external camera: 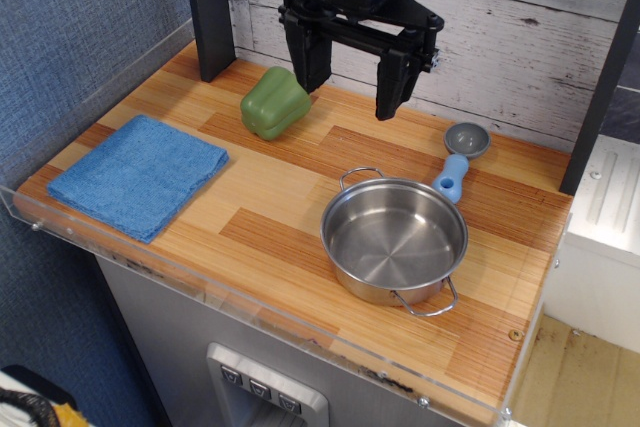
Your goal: PICK UP THE VESSEL AND PUT ANOTHER SIDE OF THE TABLE
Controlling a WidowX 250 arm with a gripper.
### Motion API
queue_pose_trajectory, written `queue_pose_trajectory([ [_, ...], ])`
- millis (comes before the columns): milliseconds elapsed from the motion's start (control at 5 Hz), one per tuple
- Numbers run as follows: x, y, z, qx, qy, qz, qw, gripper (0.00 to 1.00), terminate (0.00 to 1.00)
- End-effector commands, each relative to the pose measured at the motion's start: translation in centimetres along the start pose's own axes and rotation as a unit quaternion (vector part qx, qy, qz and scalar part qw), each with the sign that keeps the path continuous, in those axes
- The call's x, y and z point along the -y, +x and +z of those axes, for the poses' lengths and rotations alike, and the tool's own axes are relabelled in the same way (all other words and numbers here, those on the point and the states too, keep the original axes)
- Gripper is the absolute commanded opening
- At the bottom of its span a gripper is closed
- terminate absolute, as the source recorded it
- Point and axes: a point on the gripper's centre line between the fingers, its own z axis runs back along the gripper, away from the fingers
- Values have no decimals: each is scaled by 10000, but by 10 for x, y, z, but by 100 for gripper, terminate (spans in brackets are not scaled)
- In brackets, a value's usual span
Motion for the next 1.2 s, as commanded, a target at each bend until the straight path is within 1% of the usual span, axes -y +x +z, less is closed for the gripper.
queue_pose_trajectory([
  [0,0,0,0,0,0,0,10000,100,0],
  [200,31,8,-7,60,-113,-184,9997,100,0],
  [400,64,17,-10,200,-82,-355,9991,100,0],
  [600,92,15,-12,358,-23,-446,9984,100,0],
  [800,106,12,-29,255,-36,-318,9992,100,0],
  [1000,105,5,-39,214,-62,-220,9995,100,0],
])
